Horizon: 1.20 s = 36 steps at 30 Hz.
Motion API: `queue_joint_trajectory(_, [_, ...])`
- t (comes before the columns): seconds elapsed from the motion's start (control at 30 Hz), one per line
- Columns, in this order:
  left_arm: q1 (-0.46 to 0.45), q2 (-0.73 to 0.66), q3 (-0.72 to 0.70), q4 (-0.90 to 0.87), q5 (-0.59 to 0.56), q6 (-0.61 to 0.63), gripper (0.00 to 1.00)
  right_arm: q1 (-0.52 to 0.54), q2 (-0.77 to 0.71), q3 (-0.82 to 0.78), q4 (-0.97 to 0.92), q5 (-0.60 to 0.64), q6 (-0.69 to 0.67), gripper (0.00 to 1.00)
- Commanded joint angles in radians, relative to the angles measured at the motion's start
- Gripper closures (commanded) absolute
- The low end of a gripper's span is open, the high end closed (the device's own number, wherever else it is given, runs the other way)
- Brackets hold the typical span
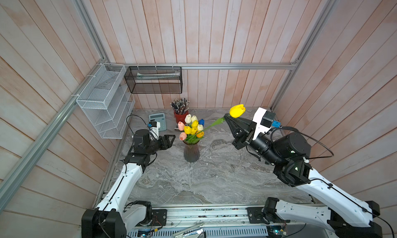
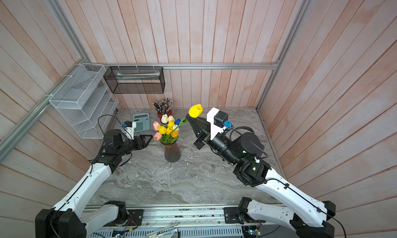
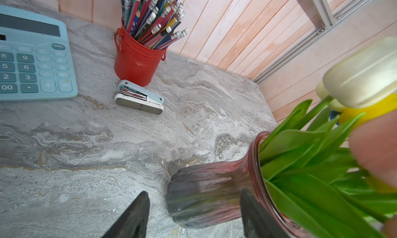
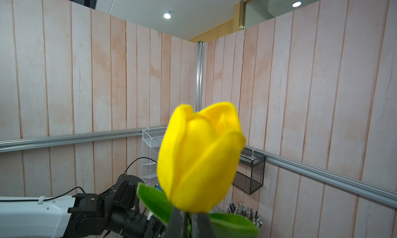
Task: Pick out yellow flowers from the vase
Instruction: Pick up the flower from the vase, then place the flower at the center of the board.
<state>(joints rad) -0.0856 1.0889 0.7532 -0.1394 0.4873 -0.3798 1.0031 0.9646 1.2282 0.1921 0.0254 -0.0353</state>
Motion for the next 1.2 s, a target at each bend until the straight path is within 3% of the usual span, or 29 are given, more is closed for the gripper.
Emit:
queue_joint_trajectory(0.0, [0.006,-0.022,0.000,-0.018,-0.046,0.022,0.32,-0.020,-0.007,0.050,-0.153,0.019,0.038,0.96])
queue_joint_trajectory(0.33, [0.009,-0.053,-0.004,-0.033,-0.091,0.042,0.30,-0.087,0.032,0.309,-0.535,0.139,0.064,0.99])
queue_joint_trajectory(0.6, [0.010,-0.066,-0.006,-0.032,-0.104,0.043,0.30,-0.262,0.089,0.348,-0.708,0.182,0.127,1.00])
queue_joint_trajectory(0.87, [0.012,-0.071,-0.021,-0.037,-0.113,0.050,0.30,-0.562,0.240,0.377,-0.873,-0.036,0.206,0.99])
queue_joint_trajectory(1.17, [0.017,-0.077,-0.046,-0.002,-0.107,0.034,0.29,-0.727,0.428,0.441,-1.023,-0.268,0.206,0.95])
